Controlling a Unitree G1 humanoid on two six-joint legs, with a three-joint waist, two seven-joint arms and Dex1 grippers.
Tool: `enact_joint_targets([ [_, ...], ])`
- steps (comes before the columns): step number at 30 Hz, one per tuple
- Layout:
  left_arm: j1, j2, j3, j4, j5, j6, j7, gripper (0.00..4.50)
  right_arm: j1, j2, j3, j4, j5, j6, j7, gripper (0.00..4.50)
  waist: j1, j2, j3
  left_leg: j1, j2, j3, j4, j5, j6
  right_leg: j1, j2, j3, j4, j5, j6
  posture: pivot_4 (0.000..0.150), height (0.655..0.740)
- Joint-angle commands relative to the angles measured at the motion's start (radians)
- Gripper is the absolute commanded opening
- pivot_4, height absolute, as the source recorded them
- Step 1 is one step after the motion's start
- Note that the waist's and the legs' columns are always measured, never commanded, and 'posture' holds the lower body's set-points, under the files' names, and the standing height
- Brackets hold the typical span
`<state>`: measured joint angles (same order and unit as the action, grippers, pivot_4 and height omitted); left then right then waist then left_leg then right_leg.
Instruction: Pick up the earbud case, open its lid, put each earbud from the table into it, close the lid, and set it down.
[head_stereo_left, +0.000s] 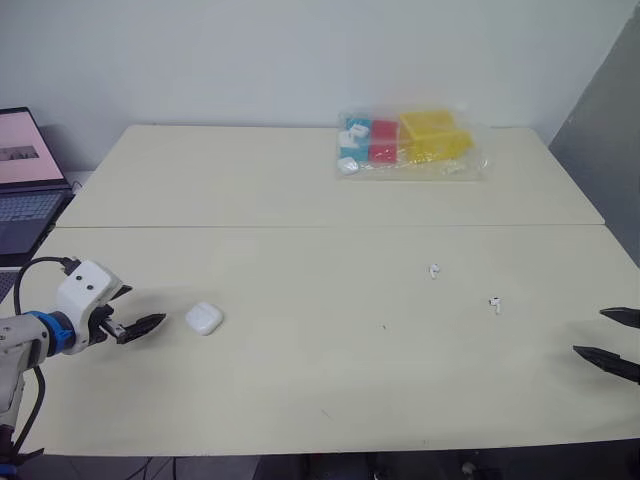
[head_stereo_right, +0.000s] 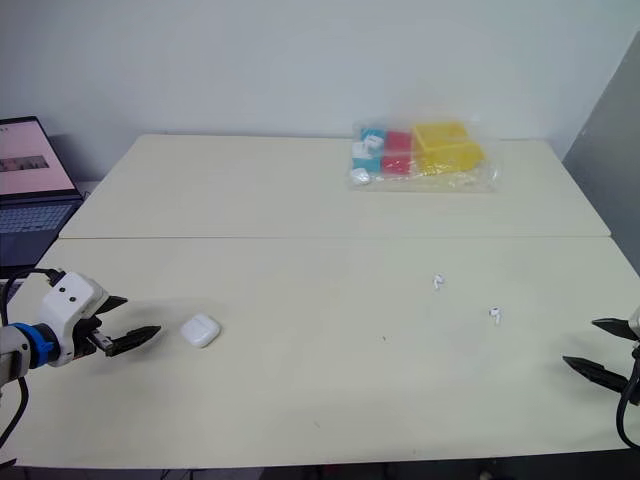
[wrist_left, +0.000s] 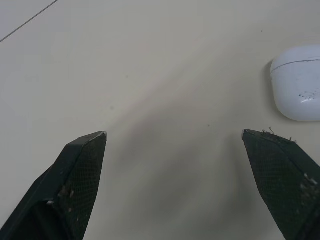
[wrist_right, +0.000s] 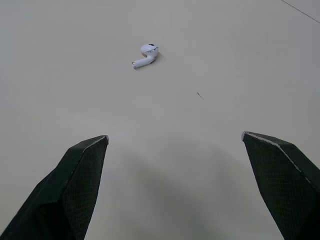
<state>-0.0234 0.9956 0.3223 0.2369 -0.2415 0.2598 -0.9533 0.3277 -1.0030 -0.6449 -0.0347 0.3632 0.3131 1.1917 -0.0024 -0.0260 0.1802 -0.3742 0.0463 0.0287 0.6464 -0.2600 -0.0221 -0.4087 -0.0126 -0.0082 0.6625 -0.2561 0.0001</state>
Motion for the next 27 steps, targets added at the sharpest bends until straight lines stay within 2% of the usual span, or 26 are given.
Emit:
enact_joint_targets([
  [1, -0.013, -0.001, 0.038, -0.014, -0.014, -0.014, 0.006, 4.50, -0.020, -0.024, -0.013, 0.010, -0.005, -0.022, 0.000, 4.49, 0.000, 0.000, 0.000, 0.000, 0.000, 0.000, 0.000, 0.000, 0.000, 0.000, 0.000, 0.000, 0.000, 0.000, 0.000, 0.150, 0.7358],
  [11, -0.030, -0.013, 0.070, 0.016, -0.047, -0.057, 0.012, 4.50, -0.041, -0.017, -0.005, 0.011, -0.015, -0.030, -0.003, 4.49, 0.000, 0.000, 0.000, 0.000, 0.000, 0.000, 0.000, 0.000, 0.000, 0.000, 0.000, 0.000, 0.000, 0.000, 0.000, 0.150, 0.7358],
  [16, 0.009, -0.008, 0.073, 0.008, -0.023, -0.078, 0.015, 4.50, -0.060, -0.016, 0.011, 0.020, -0.022, -0.033, -0.012, 4.49, 0.000, 0.000, 0.000, 0.001, 0.000, 0.001, 0.000, 0.000, 0.000, 0.000, 0.000, 0.000, 0.000, 0.000, 0.000, 0.150, 0.7358],
  [27, 0.080, -0.004, 0.121, -0.017, -0.058, -0.062, -0.016, 4.50, -0.081, -0.015, 0.028, 0.002, -0.017, -0.030, -0.023, 4.49, -0.001, 0.000, 0.000, 0.001, 0.000, 0.001, 0.000, 0.000, 0.000, 0.000, 0.000, 0.000, 0.000, 0.000, 0.000, 0.150, 0.7358],
])
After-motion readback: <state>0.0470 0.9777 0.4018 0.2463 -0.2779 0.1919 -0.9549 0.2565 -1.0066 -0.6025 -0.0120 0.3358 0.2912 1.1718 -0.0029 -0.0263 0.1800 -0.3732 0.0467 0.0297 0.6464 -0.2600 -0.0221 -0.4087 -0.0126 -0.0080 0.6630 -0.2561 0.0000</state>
